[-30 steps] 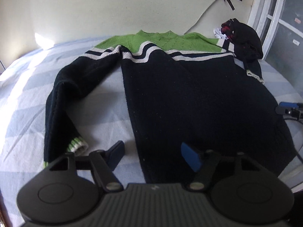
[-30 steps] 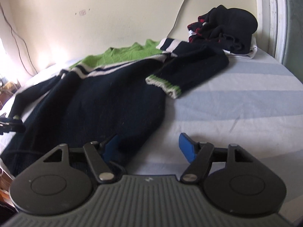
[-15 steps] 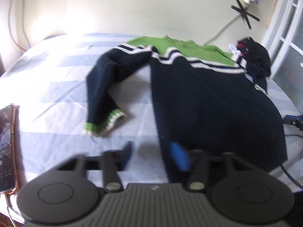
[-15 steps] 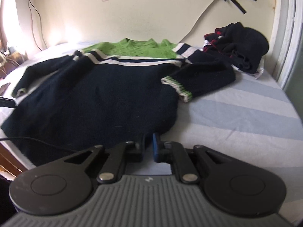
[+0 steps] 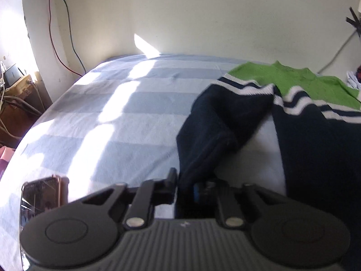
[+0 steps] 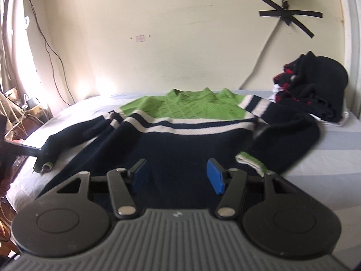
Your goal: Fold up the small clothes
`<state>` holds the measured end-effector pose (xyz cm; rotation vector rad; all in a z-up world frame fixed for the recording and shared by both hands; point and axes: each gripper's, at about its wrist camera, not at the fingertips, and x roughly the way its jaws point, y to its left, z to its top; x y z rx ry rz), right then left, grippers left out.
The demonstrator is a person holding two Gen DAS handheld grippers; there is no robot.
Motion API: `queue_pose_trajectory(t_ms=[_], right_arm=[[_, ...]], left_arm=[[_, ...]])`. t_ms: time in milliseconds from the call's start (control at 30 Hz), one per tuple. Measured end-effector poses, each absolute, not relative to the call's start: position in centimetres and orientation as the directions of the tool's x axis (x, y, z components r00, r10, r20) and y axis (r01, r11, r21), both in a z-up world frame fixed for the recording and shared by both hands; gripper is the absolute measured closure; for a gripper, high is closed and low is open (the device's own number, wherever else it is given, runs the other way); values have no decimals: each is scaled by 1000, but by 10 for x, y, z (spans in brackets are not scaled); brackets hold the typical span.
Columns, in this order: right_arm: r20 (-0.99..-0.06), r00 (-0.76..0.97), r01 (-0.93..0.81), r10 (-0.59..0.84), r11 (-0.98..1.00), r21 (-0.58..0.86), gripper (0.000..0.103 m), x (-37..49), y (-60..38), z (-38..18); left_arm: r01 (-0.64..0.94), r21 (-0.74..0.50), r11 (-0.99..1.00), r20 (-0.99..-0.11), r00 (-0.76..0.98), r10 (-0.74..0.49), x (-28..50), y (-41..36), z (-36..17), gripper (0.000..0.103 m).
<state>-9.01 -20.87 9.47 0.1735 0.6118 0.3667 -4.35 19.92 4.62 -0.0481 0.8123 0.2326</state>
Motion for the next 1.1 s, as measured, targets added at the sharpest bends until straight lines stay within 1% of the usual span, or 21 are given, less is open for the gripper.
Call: queue_pose_trajectory(t_ms=[100,133,233,300,367,467,567,600,633,667,700,733,767,800,900,967,1000,1100], right_arm=[[-509,753,-302,418,906,297,42,-82,-201,94],[-507,750,-303,425,902,308,42,-79,-200,93],[-505,751,-308,426,902,302,42,-70,-197,90],[-510,751,-313,420,906,285,42,-64,-198,89],[-512,748,-315,422,905,286,42,-59,-203,86],[-511,741,-304,436,896,324,42,-48,-213,79],[-513,740,-268,436,890,369,42,-38,-222,72],[-511,739,-259,440,885,387,42,-36,-224,70],[-508,738,-251,443,880,402,42,-35,-227,69],[-507,739,-244,444,878,412,42,-35,-229,68],[-508,740,-239,440,879,413,42,-35,-230,68],[-510,743,-236,435,882,408,42,-35,-231,68],[-511,744,-235,430,885,402,42,-36,-232,69],[-511,746,-236,427,887,396,42,-37,-234,69],[-511,755,-238,411,898,370,42,-39,-239,75],[-513,759,-243,402,905,350,42,-34,-246,79],[-512,761,-245,397,908,340,42,-32,-248,81],[-500,773,-243,390,911,334,42,-20,-255,86]], left_arm=[[-387,100,917,-643,678,356,-16,239,71,97],[-451,81,889,-620,676,399,-6,256,83,97],[-561,-28,828,-588,679,440,16,293,116,97],[-579,-78,811,-553,702,448,26,297,137,97],[-547,-118,829,-513,748,420,36,284,156,97],[-437,-71,897,-451,816,361,64,239,179,97],[-256,-16,967,-419,879,226,90,176,193,96],[-161,9,987,-415,897,150,100,146,197,96],[-87,24,996,-416,905,89,105,124,197,92],[18,41,999,-433,902,2,111,93,196,86],[107,50,993,-454,888,-73,116,70,193,56],[179,61,982,-469,873,-130,118,50,190,19],[241,79,967,-465,867,-179,117,30,185,7],[274,100,957,-444,873,-203,113,19,183,0],[291,138,947,-415,885,-211,108,8,176,0],[228,128,965,-410,898,-158,114,22,172,0],[171,108,979,-416,903,-112,121,37,167,0],[15,1,1000,-478,878,-13,141,79,145,0]])
